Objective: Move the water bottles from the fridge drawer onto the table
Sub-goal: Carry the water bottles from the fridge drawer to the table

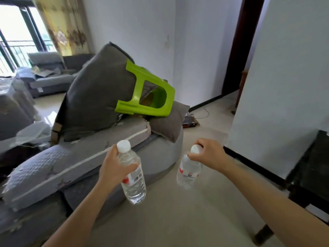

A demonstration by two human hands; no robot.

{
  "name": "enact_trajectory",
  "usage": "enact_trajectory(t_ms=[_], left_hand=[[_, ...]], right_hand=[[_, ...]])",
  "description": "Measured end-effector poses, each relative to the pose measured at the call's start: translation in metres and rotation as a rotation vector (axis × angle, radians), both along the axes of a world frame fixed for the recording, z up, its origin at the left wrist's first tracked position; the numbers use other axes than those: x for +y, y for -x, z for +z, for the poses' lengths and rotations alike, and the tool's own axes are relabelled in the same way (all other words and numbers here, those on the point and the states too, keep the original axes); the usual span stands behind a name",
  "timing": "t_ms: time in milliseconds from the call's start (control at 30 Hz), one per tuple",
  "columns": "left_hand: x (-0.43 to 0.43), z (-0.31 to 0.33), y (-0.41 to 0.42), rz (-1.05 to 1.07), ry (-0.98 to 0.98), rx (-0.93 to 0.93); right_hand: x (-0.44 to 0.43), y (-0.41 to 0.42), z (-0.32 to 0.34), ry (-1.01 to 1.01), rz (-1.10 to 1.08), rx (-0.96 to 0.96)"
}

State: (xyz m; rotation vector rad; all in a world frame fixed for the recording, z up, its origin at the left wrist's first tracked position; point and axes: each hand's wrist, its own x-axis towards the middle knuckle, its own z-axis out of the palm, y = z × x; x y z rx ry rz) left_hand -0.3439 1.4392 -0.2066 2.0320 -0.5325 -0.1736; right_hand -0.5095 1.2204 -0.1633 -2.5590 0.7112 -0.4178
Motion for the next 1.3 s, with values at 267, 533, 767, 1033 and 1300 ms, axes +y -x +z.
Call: enact_trajectory(t_ms=[267, 533, 767, 1033, 1300], left_hand=[[-0.123, -0.012, -0.089, -0.109, -0.004, 0.019], [-0.287, -0.020, -0.211, -0.331, 0.095, 0.029], [-0.422, -0.033, -0.260, -0.514, 0.064, 0.075], [-0.553, -0.069, -0.235, -0.771, -0.026, 0.218], [-0.721, -0.065, -0.219, -0.904, -0.096, 0.095]], right_hand=[[-0.109, -0.064, -0.013, -0.020, -0.084, 0.058], [-0.215, -0.133, -0.028, -0.008, -0.307, 0.168], [-0.286, -0.149, -0.045, -0.155, -0.658, 0.086], [-0.379, -0.133, -0.054, -0.153, -0.862, 0.149], [-0.528, -0.105, -0.057, -0.159, -0.973, 0.059]])
